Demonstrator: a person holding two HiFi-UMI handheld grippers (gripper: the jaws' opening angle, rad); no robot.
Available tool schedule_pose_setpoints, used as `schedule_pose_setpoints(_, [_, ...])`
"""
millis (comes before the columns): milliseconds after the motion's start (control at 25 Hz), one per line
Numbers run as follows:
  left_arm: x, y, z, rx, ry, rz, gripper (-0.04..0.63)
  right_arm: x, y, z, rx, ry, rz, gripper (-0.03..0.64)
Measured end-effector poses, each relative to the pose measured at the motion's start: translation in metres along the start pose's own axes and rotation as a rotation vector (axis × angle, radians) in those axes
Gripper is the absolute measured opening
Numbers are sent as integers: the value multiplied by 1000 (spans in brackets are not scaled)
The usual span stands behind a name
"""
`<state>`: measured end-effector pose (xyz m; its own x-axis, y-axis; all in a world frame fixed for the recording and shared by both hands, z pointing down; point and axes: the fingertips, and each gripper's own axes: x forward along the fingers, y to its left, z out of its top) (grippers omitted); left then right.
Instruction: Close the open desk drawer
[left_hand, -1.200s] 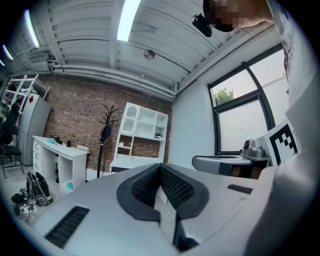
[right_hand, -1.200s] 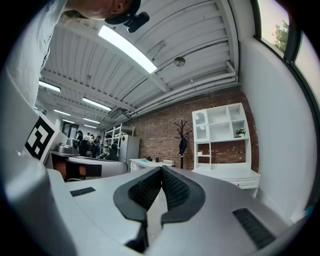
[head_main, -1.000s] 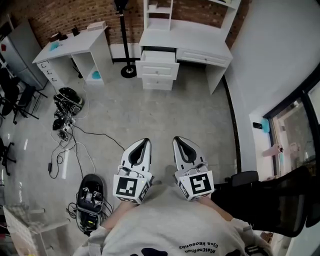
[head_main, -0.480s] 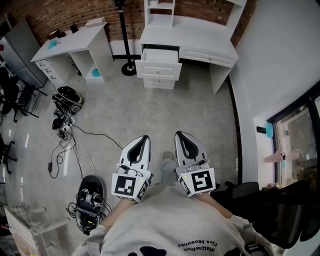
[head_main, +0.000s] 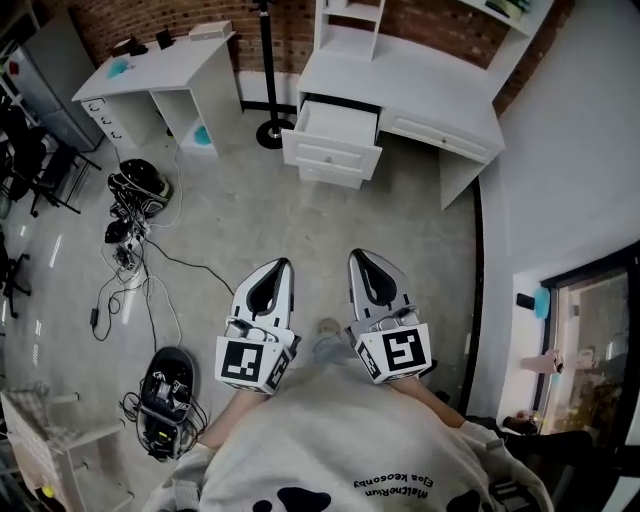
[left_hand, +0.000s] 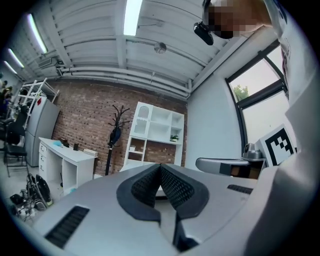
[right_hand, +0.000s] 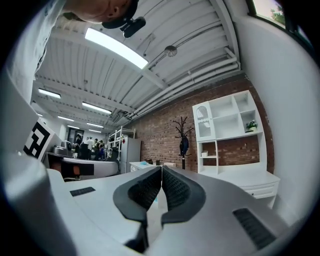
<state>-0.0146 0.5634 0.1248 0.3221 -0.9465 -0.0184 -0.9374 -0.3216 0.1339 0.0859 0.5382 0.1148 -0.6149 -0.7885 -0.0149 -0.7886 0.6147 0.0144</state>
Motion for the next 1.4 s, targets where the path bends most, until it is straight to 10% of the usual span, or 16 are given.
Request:
schedule_pose_setpoints(720, [116,32,-12,-8,3,65,18,91,-82,-31,35,65,74,31])
schedule_pose_setpoints(1400, [311,172,-9,-2,74,-142,18,300,-154,-43,31,90,-90,31])
